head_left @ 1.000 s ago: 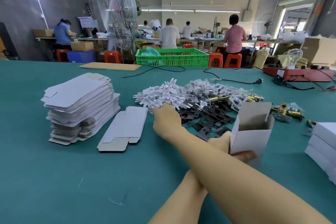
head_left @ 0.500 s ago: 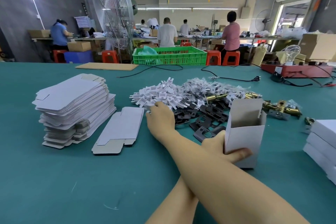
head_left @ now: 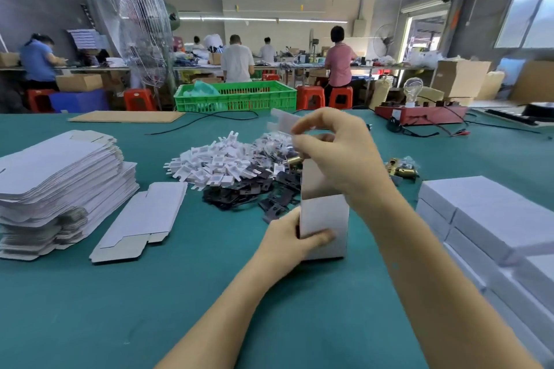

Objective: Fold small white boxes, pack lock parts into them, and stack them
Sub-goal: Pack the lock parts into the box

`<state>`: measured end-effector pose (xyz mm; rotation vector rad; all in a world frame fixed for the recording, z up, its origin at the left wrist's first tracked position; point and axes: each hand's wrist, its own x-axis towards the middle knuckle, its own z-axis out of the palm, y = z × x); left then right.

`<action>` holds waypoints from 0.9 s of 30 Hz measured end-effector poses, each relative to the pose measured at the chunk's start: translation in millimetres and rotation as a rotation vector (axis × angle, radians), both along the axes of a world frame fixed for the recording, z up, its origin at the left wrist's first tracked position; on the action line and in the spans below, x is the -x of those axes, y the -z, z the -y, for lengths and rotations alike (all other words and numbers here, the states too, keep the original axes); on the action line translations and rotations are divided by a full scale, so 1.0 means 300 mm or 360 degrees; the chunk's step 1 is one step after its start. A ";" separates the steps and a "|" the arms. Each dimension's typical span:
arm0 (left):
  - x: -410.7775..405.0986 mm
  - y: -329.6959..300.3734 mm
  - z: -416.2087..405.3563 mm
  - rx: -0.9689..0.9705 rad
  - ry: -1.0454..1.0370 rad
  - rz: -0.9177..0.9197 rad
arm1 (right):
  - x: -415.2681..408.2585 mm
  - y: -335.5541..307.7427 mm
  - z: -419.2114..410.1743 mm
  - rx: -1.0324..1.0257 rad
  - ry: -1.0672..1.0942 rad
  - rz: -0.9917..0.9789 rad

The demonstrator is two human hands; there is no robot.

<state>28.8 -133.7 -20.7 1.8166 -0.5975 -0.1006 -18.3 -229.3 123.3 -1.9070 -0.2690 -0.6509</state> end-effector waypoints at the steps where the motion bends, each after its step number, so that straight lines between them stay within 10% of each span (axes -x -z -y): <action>1: 0.000 0.001 -0.005 0.0016 0.0033 -0.0010 | 0.011 -0.020 0.058 -0.0008 0.0052 -0.0024; 27: 0.060 -0.008 0.005 -0.0068 -0.0264 0.0368 | 0.129 -0.135 0.216 0.1290 -0.0021 -0.0377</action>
